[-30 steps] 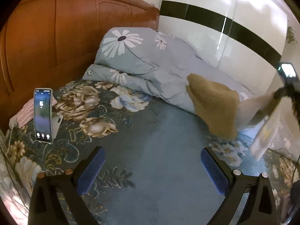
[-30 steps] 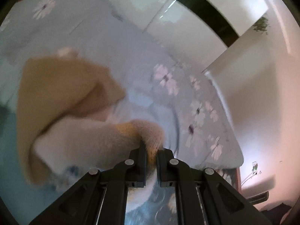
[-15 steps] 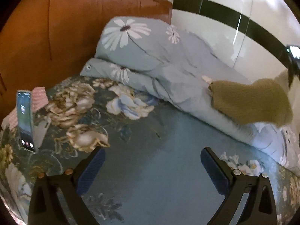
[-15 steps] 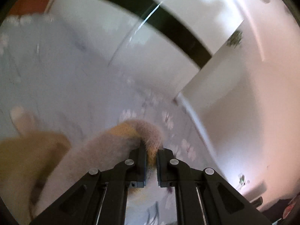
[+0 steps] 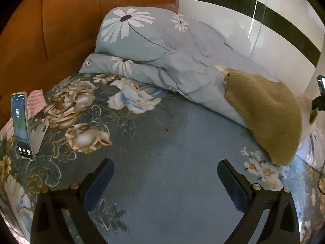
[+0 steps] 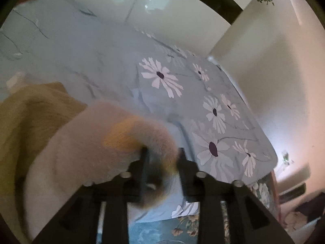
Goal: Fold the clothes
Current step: 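Pull the tan sweater off the duvet with the right gripper, then lay the tan sweater onto the bedspread with the right gripper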
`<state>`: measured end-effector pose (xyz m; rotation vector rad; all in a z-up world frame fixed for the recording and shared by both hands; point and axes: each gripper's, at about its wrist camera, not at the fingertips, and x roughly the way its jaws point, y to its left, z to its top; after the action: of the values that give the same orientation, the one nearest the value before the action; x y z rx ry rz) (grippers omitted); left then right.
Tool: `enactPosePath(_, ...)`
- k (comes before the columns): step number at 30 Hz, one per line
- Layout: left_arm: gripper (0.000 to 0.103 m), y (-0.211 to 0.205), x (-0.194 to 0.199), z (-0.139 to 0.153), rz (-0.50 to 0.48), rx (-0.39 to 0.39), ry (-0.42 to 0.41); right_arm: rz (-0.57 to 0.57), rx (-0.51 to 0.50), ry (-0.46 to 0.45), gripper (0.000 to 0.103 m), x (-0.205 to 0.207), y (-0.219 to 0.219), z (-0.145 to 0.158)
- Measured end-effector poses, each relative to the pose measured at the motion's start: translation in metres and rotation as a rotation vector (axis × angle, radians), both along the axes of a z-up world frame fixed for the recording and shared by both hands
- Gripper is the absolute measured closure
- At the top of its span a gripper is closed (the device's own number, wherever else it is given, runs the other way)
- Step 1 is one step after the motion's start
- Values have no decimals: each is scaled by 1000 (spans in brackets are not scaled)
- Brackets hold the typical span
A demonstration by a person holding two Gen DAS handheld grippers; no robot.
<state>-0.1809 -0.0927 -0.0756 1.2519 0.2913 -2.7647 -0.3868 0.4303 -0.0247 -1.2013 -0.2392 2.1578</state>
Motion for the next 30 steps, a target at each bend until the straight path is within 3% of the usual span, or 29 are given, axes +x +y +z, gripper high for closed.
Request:
enactPosePath(6,0,1,16,8,-9,10,2,103,-59,100,50,64,-11,32)
enactPosePath(12,0,1,25,7,-2,50,-20,323,-265,17,43,90,-82,-22)
enactPosePath(17,0,6,32,21,-28,10,5,505,-437,-54,42,113,-142,-67)
enactPosePath(21,0,1,38,28,-27,6,13,462,-496,-63,43,97,-159,-73)
enactPosePath(22,0,-2,39,28,-24,10,12,447,-508,-64,46,93,-162,-73)
enactPosePath(24,0,-6,41,27,-12,23,10,415,-533,-66,76,83,-169,-75)
enactPosePath(26,0,-13,44,26,2,41,12,383,-557,-67,87,74,-176,-76)
enactPosePath(30,0,-26,49,30,24,80,27,399,-602,-12,89,60,-197,-32)
